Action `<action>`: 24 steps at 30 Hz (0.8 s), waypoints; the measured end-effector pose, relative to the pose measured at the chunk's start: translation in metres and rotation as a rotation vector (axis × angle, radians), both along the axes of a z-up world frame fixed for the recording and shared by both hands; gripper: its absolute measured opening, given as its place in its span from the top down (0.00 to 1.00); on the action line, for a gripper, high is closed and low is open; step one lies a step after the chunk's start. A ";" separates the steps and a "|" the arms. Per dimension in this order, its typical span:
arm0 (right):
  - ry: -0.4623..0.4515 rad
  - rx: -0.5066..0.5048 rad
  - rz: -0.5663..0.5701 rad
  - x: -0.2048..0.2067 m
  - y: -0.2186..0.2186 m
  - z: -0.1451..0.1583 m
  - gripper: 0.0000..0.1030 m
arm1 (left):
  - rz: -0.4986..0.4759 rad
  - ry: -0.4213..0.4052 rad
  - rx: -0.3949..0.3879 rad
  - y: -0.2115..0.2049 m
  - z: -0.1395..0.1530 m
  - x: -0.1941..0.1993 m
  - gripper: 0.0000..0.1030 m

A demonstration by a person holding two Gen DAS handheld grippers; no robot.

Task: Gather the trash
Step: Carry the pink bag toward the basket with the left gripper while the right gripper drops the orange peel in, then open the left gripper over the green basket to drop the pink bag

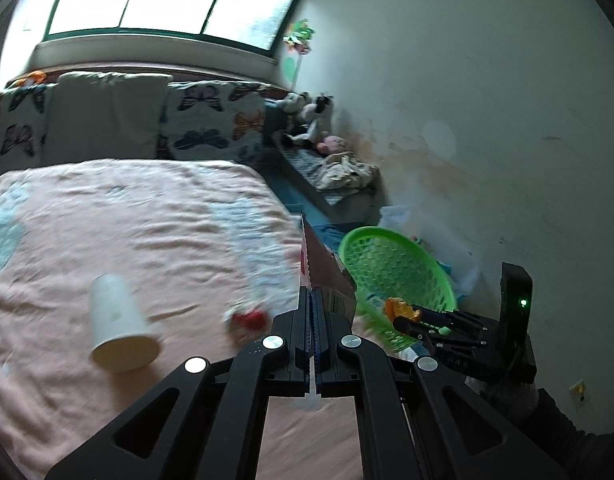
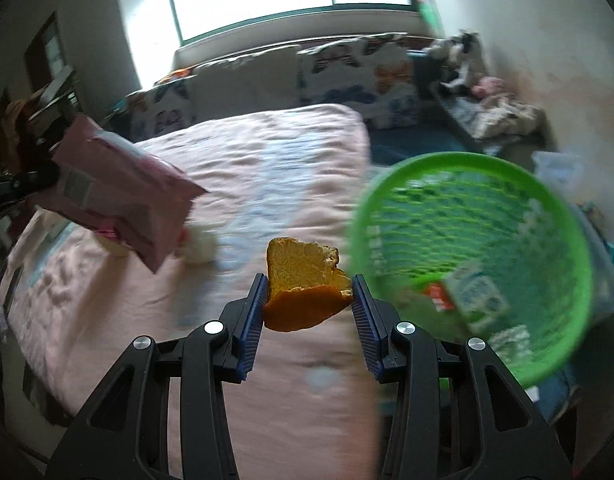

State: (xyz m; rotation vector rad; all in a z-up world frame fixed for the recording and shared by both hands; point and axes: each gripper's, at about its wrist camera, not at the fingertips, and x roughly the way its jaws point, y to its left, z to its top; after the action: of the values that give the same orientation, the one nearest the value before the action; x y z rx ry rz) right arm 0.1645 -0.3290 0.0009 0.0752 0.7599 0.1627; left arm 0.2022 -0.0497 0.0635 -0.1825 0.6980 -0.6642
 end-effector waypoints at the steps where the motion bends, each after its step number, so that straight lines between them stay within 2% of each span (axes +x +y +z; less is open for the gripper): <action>1: 0.000 -0.007 -0.026 -0.001 -0.014 0.001 0.58 | -0.015 -0.005 0.002 -0.011 0.003 0.003 0.98; 9: 0.038 -0.019 -0.161 -0.001 -0.090 -0.012 0.58 | -0.101 -0.011 0.012 -0.077 0.014 0.021 0.98; 17: 0.070 -0.005 -0.231 0.002 -0.128 -0.032 0.55 | -0.157 0.001 0.062 -0.132 0.012 0.040 0.98; 21: 0.055 0.004 -0.248 0.001 -0.135 -0.032 0.42 | -0.173 0.010 0.099 -0.154 0.004 0.050 0.98; 24: 0.040 0.013 -0.250 -0.001 -0.137 -0.030 0.41 | -0.181 0.021 0.120 -0.169 -0.003 0.058 0.98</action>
State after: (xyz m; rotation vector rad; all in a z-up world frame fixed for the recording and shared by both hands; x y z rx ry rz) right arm 0.1631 -0.4659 -0.0289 0.1847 0.7827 -0.0719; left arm 0.2600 -0.2185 0.0605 -0.0159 0.7782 -0.7918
